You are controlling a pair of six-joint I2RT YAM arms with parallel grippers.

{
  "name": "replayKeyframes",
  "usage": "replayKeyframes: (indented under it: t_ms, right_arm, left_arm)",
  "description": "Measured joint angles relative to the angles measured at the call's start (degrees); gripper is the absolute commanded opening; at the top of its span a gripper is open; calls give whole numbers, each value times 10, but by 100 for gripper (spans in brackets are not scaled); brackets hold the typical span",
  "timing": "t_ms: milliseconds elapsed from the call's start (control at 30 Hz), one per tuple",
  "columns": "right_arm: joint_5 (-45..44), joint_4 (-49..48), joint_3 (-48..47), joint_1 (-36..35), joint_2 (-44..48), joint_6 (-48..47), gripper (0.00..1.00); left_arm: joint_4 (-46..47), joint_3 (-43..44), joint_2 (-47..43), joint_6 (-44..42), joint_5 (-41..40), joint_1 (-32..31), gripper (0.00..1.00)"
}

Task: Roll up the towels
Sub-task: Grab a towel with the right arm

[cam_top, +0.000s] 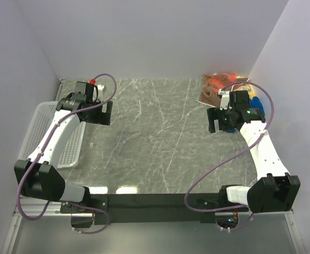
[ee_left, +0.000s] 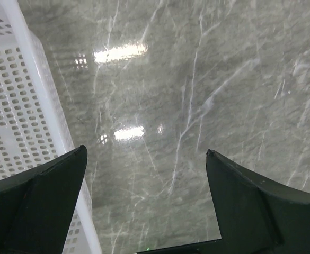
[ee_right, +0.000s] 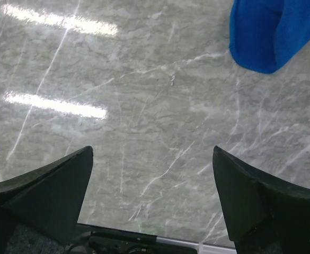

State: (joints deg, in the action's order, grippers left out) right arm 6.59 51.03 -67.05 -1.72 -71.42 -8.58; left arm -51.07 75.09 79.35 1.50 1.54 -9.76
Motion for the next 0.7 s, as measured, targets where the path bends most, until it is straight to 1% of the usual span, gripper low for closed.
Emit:
replayKeyframes:
  t_ms: [133,233,433,600,700]
  right_arm:
    - [-26,-16,-4,3,-9,0,99]
    - [-36,-16,-36,19,-50,-1,98]
    - [-82,-44,-143,59,-186,-11,97]
    - [-120,-75,-218,72,-294,-18,94]
    - [-136,-99,-245,74,-348,-18,94]
  left_arm:
    - [5,10,5,24,-13,-1,100]
    - [4,37,21,28,-17,-1,99]
    - [4,62,40,28,-17,-1,99]
    - [2,76,54,29,-17,-1,99]
    - [-1,76,63,29,-17,-1,100]
